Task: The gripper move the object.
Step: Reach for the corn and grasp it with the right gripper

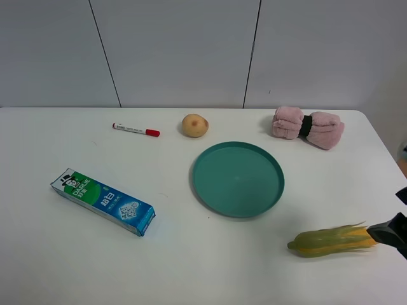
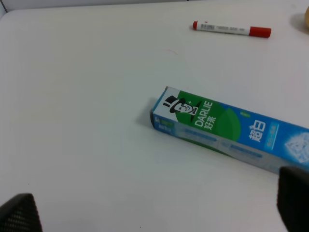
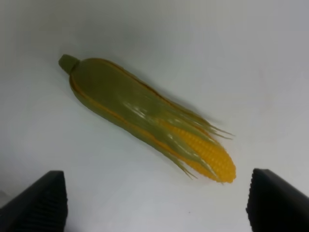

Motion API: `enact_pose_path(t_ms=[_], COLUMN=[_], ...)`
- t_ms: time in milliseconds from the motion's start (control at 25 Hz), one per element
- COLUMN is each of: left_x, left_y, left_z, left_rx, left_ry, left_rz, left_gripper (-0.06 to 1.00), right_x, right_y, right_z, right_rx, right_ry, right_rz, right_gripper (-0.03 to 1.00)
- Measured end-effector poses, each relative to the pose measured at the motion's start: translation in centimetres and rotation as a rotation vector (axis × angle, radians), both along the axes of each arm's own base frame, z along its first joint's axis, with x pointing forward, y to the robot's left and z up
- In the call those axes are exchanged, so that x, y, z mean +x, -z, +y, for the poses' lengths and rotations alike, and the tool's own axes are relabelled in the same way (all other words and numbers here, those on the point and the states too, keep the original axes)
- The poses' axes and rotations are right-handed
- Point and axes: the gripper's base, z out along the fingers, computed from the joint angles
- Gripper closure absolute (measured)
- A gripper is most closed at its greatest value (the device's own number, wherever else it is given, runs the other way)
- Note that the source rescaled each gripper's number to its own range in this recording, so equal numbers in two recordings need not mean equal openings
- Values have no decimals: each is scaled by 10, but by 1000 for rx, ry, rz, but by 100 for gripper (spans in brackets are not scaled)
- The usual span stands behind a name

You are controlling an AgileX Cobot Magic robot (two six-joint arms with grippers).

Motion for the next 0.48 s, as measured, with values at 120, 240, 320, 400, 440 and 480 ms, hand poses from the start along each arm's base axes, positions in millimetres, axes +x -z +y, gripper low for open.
enact_pose_path(t_ms=[120, 240, 320, 400, 440, 480], left_x=[0, 0, 0, 0, 0, 0], left_y=[0, 0, 0, 0, 0, 0], left_z=[0, 0, 0, 0, 0, 0], left_rx=[0, 0, 0, 0, 0, 0], left_ry=[0, 0, 0, 0, 0, 0], left_rz=[0, 0, 0, 0, 0, 0], left_gripper=[-6, -6, -6, -6, -6, -6], right_x=[13, 28, 38, 47, 51, 54], right_y=[10, 26, 36, 44, 48, 50], right_z=[2, 2, 2, 1, 1, 1], right_rx=[-49, -86, -103, -125, -131, -134], right_ry=[-125, -251, -306, -336, -344, -345], right_rz=[68, 163, 204, 208, 211, 204], right_gripper=[44, 44, 44, 44, 44, 43])
